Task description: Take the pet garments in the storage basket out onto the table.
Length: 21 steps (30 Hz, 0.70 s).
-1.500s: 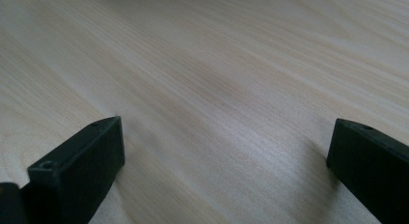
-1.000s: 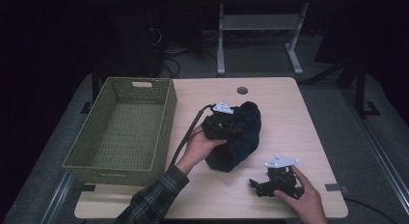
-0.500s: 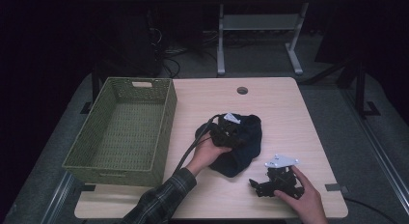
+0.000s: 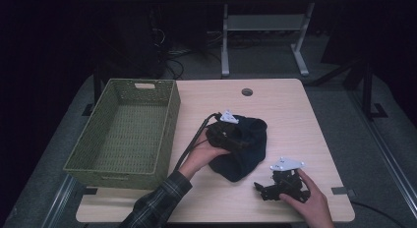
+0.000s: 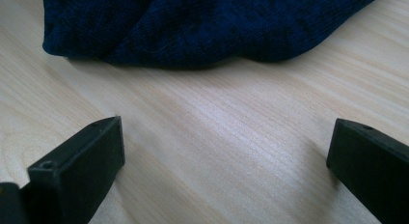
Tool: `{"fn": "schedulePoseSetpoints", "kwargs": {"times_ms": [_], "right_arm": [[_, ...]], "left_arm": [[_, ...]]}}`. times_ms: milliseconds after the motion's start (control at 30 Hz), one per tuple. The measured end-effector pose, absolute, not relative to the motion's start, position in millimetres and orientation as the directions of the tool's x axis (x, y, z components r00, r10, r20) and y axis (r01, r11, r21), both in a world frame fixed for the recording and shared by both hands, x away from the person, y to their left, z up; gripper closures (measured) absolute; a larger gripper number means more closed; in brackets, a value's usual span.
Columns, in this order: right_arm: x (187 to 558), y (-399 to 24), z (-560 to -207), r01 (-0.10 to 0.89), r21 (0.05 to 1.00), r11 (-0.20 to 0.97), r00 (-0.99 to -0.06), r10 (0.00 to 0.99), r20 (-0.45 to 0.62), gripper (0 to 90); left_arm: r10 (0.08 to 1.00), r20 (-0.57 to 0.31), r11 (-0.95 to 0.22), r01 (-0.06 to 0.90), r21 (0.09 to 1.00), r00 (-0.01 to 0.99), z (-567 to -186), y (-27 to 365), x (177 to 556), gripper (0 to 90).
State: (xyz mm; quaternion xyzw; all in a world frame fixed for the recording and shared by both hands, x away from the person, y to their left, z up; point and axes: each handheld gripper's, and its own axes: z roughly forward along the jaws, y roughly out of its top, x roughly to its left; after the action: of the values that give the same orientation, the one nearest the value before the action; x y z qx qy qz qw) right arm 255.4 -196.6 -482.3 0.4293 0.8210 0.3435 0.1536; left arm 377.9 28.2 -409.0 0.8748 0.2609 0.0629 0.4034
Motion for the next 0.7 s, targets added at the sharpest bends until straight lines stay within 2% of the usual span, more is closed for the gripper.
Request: {"fn": "schedulePoseSetpoints", "kwargs": {"times_ms": [133,700], "right_arm": [[255,-197,-482,0.599,0.696,0.396,-0.584,0.81,0.042,0.0],[255,-197,-482,0.598,0.696,0.397,-0.585,0.81,0.041,0.0]], "left_arm": [[0.508,-0.087,-0.544,0.398,0.739,0.857,-406,33,371,14.3],[0.559,-0.061,-0.514,0.403,0.757,0.827,-414,69,336,14.2]]}}
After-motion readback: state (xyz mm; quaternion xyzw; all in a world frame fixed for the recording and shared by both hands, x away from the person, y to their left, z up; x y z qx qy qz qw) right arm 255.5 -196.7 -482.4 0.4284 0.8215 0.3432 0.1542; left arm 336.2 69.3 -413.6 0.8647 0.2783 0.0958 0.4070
